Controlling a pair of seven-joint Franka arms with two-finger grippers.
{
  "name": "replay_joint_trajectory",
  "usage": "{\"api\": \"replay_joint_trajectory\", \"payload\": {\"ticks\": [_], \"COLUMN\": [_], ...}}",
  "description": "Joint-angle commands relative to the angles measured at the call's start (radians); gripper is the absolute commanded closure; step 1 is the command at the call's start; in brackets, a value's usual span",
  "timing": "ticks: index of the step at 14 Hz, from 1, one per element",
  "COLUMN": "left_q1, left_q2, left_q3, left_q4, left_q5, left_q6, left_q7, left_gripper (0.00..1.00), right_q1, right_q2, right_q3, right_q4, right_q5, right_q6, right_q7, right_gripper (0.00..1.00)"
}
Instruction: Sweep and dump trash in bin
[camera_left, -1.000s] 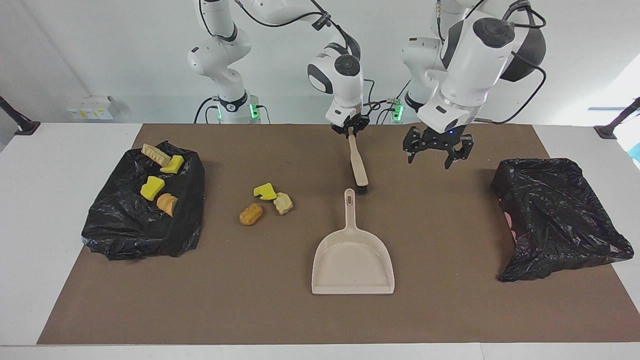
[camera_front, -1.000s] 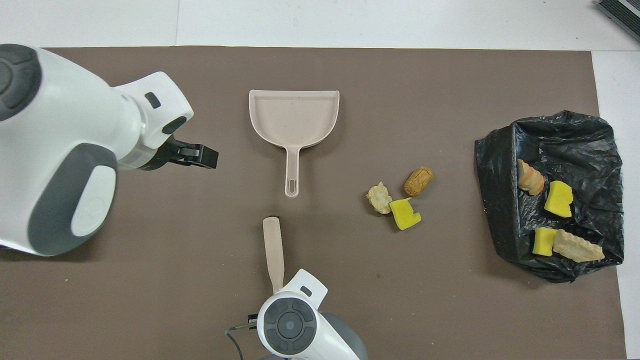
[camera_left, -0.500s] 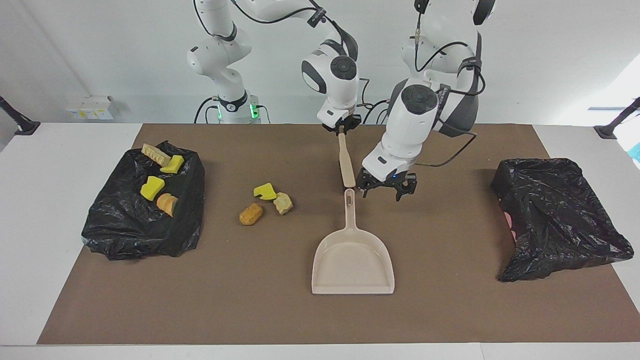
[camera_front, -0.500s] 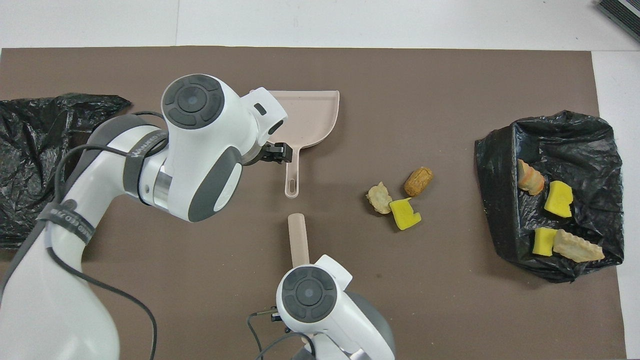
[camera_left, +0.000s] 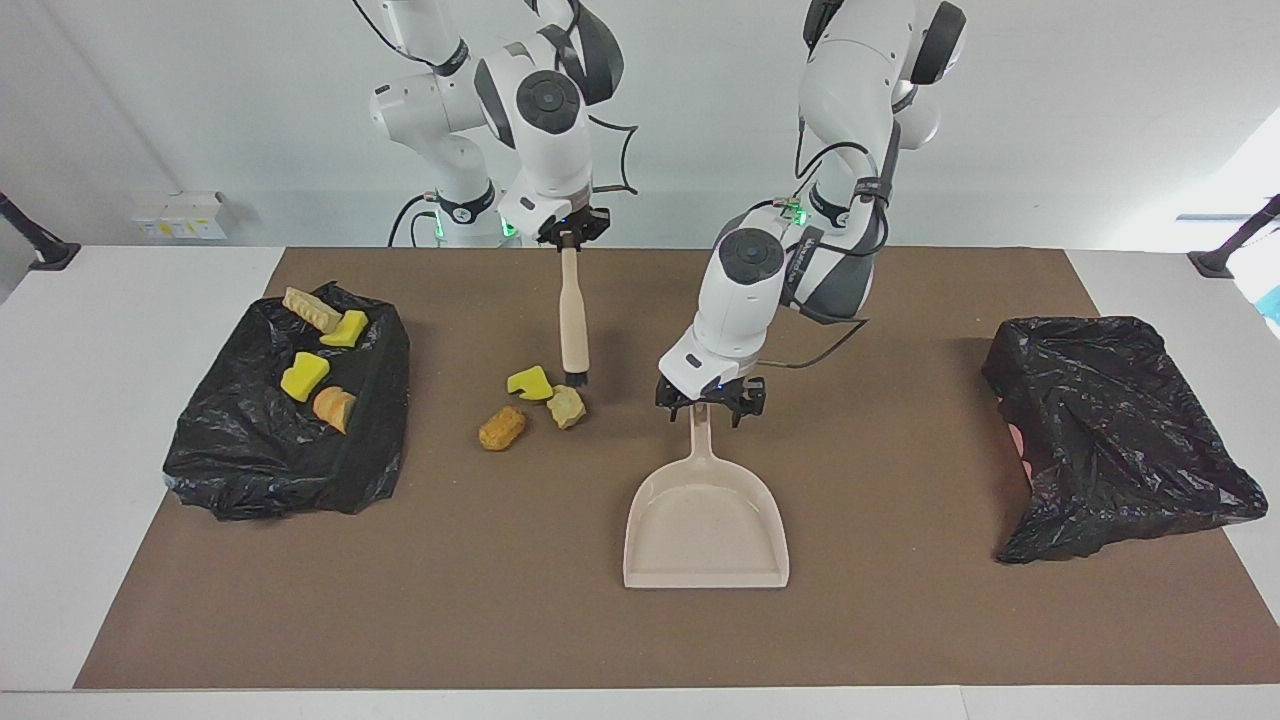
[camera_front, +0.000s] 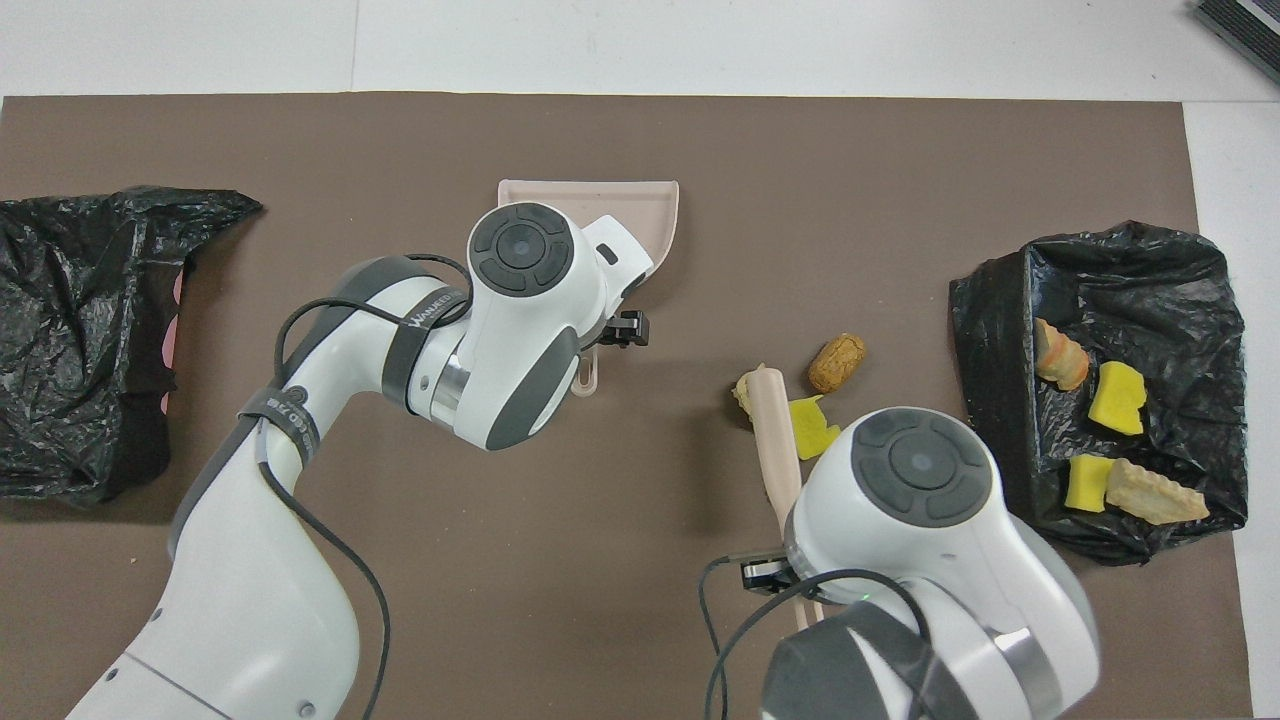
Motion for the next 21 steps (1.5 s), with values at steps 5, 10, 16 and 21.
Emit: {"api": "replay_joint_trajectory", "payload": {"ticks": [5,10,16,21], "left_q1": [-0.007,-0.002,0.035,0.052], "left_q2": [0.005,-0.001,-0.106,-0.137], "left_q3": [0.016,0.016,0.027,0.035], "left_q4": [0.049,0.048,0.034,0.002], "left_q5": [0.014,0.022,0.021,0.097], "left_q6": [-0.057,-0.071,-0.242,-0.324], "left_q7": [-0.013,-0.004,0.381,0.807], "left_gripper": [1.00,1.00,1.00,1.00], "right_q1": [-0.250,-0.276,-0.193,-0.063], "right_q2": [-0.003,0.059,0.071,0.068], "right_q3": [0.018,0.021,0.024,0.021], "right_q4": [-0.098,-0.148,-0.183,-0.166], "right_q5": [-0.278,-0.332,-0.219,-0.146], "right_q6": [0.153,0.257,0.261,0.233], "right_q7": [-0.303,-0.319,-0.296,-0.087], "right_gripper": [1.00,1.00,1.00,1.00]}}
